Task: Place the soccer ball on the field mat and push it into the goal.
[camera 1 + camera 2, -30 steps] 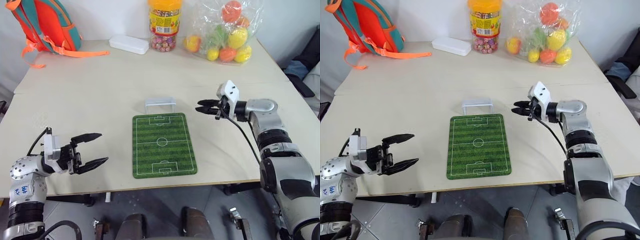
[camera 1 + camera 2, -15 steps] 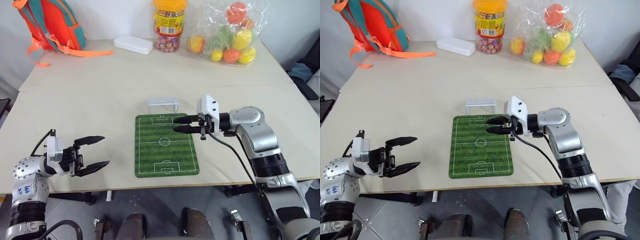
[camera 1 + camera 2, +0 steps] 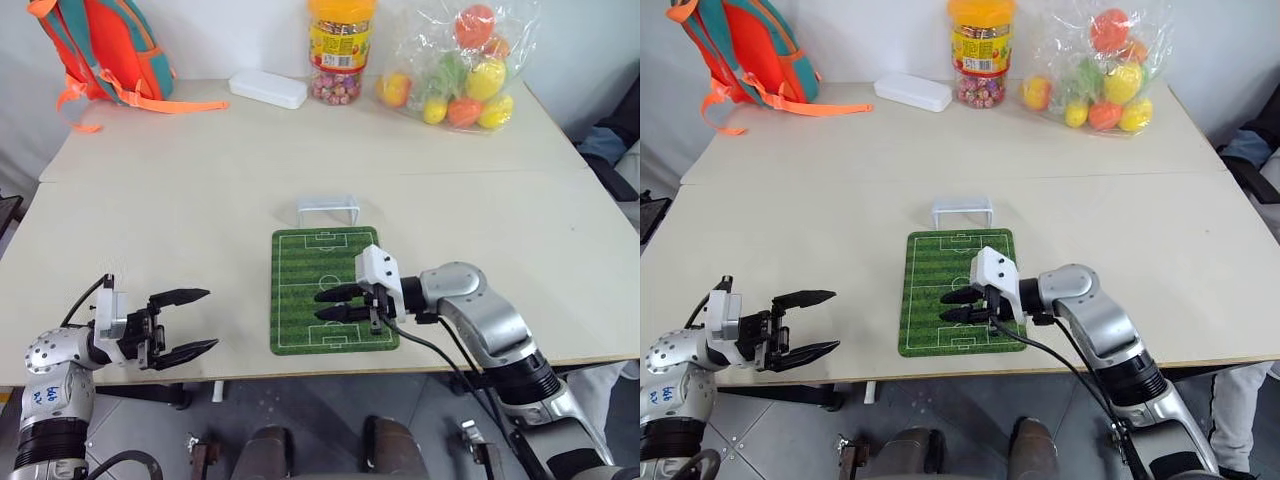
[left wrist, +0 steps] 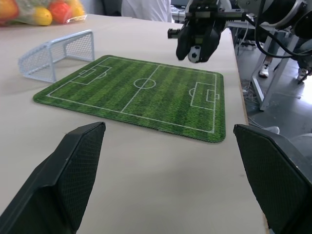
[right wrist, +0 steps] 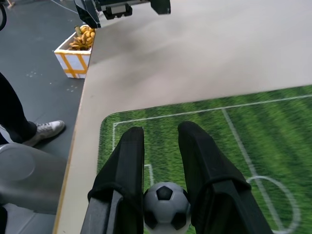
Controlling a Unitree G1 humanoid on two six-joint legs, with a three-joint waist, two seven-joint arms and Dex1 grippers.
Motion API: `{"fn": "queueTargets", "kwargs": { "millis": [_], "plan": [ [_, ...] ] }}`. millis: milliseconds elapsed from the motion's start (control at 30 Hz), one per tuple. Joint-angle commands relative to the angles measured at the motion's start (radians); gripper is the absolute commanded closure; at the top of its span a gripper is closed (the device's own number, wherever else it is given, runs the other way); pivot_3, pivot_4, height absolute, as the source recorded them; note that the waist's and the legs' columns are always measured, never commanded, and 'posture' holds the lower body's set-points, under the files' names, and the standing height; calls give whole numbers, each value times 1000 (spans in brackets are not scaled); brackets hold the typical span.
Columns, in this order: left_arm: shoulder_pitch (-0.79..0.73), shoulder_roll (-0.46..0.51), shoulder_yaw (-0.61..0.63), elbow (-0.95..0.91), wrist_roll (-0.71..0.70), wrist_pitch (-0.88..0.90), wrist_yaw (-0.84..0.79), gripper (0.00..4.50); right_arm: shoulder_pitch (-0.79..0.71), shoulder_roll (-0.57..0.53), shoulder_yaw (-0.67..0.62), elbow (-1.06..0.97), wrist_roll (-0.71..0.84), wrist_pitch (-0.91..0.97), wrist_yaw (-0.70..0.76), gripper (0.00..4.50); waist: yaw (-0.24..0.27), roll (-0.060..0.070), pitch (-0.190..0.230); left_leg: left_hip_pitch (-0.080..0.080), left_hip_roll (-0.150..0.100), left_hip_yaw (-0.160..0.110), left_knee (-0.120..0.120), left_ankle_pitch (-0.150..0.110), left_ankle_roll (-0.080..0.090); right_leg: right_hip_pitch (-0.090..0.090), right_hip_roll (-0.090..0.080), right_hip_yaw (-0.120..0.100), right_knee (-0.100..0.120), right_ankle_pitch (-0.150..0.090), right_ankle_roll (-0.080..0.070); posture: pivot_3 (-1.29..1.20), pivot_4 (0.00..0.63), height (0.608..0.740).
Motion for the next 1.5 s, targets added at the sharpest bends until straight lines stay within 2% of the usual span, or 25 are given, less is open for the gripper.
{"fn": "queueTargets", "kwargs": {
  "millis": [33,400,667,1467,1500],
  "plan": [
    [22,8,11,-41,-14,-2,1,0,10,22,25,24,-5,-39,-16,3724,0,0,0,0,0,0,0,0,0,0,0,0,0,0,0,0,150,740],
    [73,18,28,-86,-26,15,11,0,20,76,91,63,-30,-73,-42,3724,-1,0,0,0,0,0,0,0,0,0,0,1,0,0,0,0,150,740],
    [106,19,34,-118,-33,26,25,0,74,45,110,34,-38,-82,-34,3724,0,0,0,0,0,1,0,0,0,0,0,1,0,0,0,0,150,740],
    [92,11,32,-114,-23,25,44,0,90,47,134,69,-62,-141,-27,3724,0,-1,0,1,1,1,0,-1,0,0,1,2,0,0,0,0,150,740],
    [93,10,32,-115,-24,24,44,0,90,47,134,68,-63,-141,-28,3374,0,-1,0,1,1,1,0,-1,0,0,1,2,0,0,0,0,150,740]
  ]
}}
